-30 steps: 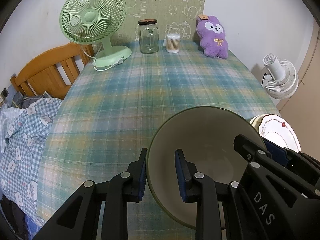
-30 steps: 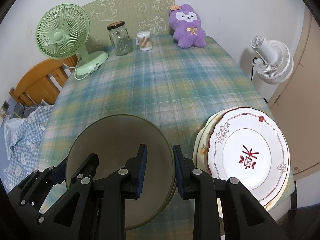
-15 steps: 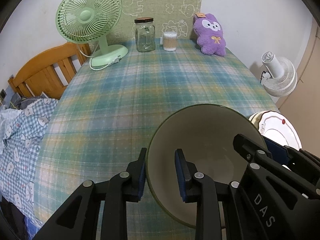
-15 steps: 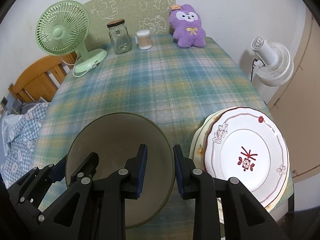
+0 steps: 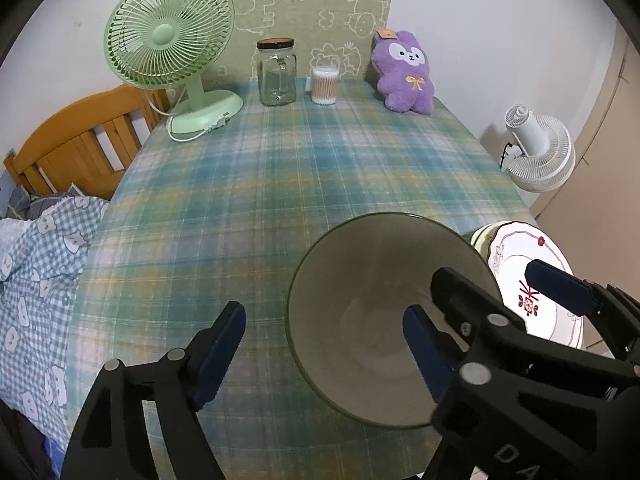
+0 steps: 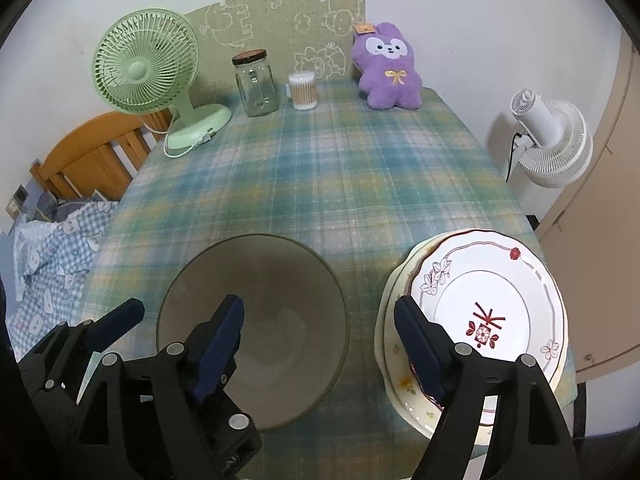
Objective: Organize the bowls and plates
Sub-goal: 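Carry the beige bowl with both grippers toward the flower-plate stack, then hold the bowl with both grippers and move it over the plate stack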
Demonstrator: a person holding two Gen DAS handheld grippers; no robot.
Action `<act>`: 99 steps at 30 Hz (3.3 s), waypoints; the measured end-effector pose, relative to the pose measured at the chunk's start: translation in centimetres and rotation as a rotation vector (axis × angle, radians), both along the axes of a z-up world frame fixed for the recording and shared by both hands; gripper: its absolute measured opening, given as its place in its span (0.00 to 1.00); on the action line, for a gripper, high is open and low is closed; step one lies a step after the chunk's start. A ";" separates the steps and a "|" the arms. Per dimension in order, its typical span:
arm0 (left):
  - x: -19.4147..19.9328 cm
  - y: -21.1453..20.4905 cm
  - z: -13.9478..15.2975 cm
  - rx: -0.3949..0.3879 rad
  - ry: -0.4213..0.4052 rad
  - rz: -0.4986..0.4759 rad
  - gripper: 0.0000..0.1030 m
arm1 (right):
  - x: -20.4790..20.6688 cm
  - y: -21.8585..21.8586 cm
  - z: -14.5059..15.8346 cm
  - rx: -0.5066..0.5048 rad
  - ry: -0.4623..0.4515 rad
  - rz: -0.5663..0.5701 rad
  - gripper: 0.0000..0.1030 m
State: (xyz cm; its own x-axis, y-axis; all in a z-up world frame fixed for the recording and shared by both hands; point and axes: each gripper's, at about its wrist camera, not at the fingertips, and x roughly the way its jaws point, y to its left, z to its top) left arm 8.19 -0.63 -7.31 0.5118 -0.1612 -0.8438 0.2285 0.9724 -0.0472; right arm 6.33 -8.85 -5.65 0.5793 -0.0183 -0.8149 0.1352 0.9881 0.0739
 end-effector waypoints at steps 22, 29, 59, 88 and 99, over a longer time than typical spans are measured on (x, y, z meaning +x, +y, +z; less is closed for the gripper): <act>0.7 -0.5 -2.9 0.041 0.042 -0.017 0.84 | 1.4 -1.5 -3.5 0.091 0.091 0.006 0.78; 1.4 -0.3 -3.8 0.040 0.067 0.000 0.84 | 2.3 -1.7 -4.5 0.109 0.128 0.002 0.78; 2.3 -0.6 -4.9 0.038 0.117 -0.016 0.68 | 4.3 -0.6 -6.7 0.163 0.171 -0.015 0.67; 2.3 -0.6 -4.4 0.000 0.157 -0.045 0.51 | 4.3 -0.8 -6.2 0.183 0.223 -0.012 0.52; 2.0 -0.6 -2.5 -0.003 0.126 -0.050 0.51 | 3.9 -0.7 -4.5 0.181 0.193 -0.015 0.52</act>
State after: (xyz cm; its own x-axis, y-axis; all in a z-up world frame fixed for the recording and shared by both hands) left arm 10.15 -1.19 -9.78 0.3932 -0.1865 -0.9003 0.2692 0.9597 -0.0812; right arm 10.25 -9.52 -10.12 0.4135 0.1300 -0.9012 0.1787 0.9589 0.2203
